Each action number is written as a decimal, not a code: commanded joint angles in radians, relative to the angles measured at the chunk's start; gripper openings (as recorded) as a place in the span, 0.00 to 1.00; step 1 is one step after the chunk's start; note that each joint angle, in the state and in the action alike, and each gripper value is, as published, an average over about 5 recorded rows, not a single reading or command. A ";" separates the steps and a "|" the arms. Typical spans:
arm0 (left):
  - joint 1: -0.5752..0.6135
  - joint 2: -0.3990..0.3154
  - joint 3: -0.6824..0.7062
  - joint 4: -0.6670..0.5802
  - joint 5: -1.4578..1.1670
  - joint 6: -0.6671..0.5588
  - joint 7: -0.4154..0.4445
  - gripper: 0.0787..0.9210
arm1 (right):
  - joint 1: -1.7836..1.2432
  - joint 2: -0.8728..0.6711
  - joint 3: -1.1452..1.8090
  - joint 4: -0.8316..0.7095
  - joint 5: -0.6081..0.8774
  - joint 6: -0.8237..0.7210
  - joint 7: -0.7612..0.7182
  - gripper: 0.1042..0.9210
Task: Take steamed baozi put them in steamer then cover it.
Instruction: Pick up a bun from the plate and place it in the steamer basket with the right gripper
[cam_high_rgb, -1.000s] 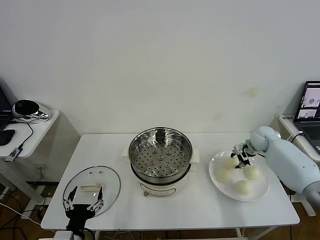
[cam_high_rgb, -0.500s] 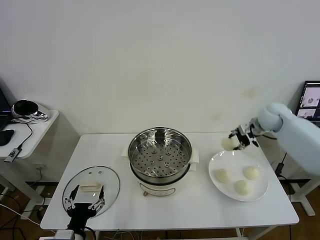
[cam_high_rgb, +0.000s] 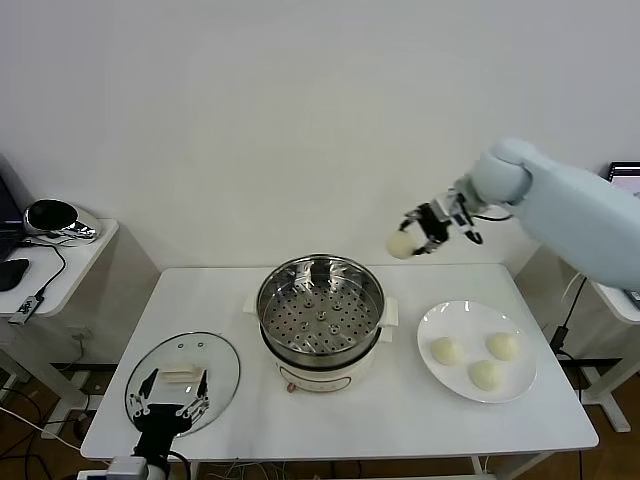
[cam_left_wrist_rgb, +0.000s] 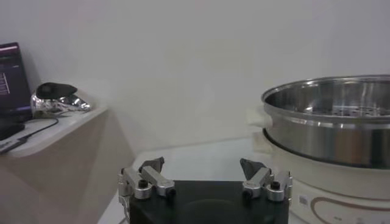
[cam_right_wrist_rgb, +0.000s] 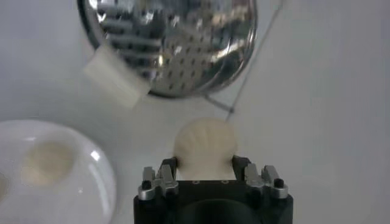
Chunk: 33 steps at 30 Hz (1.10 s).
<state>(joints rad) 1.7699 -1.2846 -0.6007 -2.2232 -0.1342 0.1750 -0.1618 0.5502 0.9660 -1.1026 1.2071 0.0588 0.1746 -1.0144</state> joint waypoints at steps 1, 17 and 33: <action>0.003 0.000 -0.010 -0.002 -0.002 0.000 0.001 0.88 | 0.103 0.178 -0.132 -0.028 0.067 0.068 0.033 0.58; 0.013 -0.020 -0.020 -0.002 -0.001 -0.001 0.001 0.88 | -0.058 0.385 -0.167 -0.256 -0.198 0.359 0.072 0.58; 0.010 -0.020 -0.021 -0.008 -0.005 -0.001 0.000 0.88 | -0.136 0.435 -0.130 -0.369 -0.415 0.450 0.130 0.59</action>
<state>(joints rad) 1.7796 -1.3055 -0.6206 -2.2319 -0.1403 0.1738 -0.1614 0.4349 1.3786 -1.2284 0.8780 -0.2819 0.5868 -0.8936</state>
